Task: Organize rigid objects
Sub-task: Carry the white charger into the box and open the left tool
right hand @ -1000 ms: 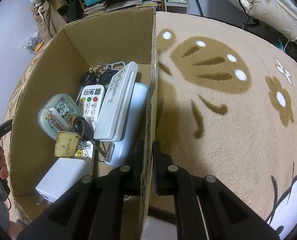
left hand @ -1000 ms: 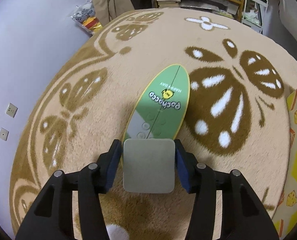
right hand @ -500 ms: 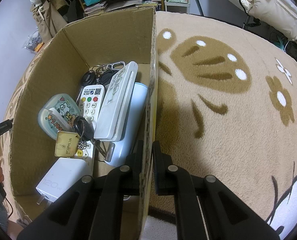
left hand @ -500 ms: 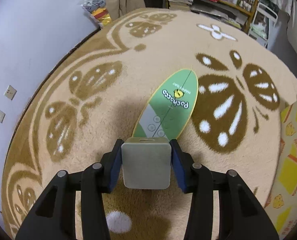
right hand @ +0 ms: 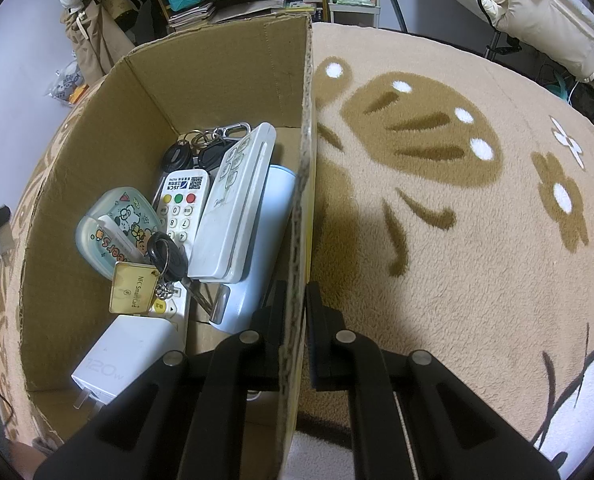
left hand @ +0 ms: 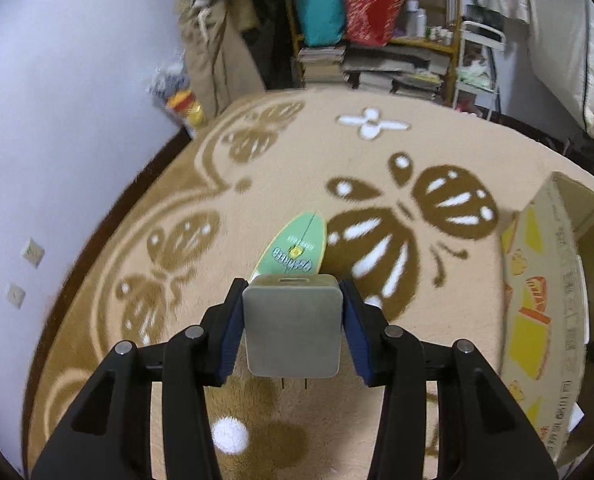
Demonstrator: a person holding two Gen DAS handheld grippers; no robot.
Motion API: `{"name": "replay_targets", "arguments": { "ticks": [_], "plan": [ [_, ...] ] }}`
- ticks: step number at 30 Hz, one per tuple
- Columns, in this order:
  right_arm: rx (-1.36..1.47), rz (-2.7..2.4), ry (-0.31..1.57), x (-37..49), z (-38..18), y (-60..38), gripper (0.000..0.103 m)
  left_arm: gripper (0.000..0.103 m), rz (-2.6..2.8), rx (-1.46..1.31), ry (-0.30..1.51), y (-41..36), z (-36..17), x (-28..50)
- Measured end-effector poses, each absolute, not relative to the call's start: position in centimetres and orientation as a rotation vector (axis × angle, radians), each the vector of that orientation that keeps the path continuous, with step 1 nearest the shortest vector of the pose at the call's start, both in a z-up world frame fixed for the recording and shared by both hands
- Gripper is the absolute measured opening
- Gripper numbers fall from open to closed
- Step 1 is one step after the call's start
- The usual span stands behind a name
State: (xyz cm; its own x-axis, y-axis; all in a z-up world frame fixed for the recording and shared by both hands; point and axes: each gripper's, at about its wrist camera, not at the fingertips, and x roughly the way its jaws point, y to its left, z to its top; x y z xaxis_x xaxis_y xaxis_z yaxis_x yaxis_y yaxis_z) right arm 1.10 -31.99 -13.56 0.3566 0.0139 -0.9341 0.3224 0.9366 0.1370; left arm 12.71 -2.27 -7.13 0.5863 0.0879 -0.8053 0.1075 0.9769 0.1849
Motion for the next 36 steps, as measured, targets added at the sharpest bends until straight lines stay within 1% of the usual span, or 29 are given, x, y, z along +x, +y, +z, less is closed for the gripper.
{"name": "replay_targets", "arguments": {
  "ticks": [12,17,26,36],
  "plan": [
    [0.320,-0.204,1.195,1.1,-13.6,-32.0,0.009,0.044,-0.176,0.251,0.795,-8.6,-1.7,9.3],
    [0.320,-0.204,1.195,1.1,-13.6,-32.0,0.009,0.044,-0.247,0.292,0.744,-11.8,-0.5,7.6],
    [0.315,-0.207,1.196,1.0,-13.7,-32.1,0.009,0.044,-0.338,0.318,0.720,-16.2,0.0,5.5],
    [0.316,-0.208,1.196,0.9,-13.7,-32.2,0.009,0.044,-0.446,0.236,0.754,-18.6,-1.4,5.0]
  ]
}}
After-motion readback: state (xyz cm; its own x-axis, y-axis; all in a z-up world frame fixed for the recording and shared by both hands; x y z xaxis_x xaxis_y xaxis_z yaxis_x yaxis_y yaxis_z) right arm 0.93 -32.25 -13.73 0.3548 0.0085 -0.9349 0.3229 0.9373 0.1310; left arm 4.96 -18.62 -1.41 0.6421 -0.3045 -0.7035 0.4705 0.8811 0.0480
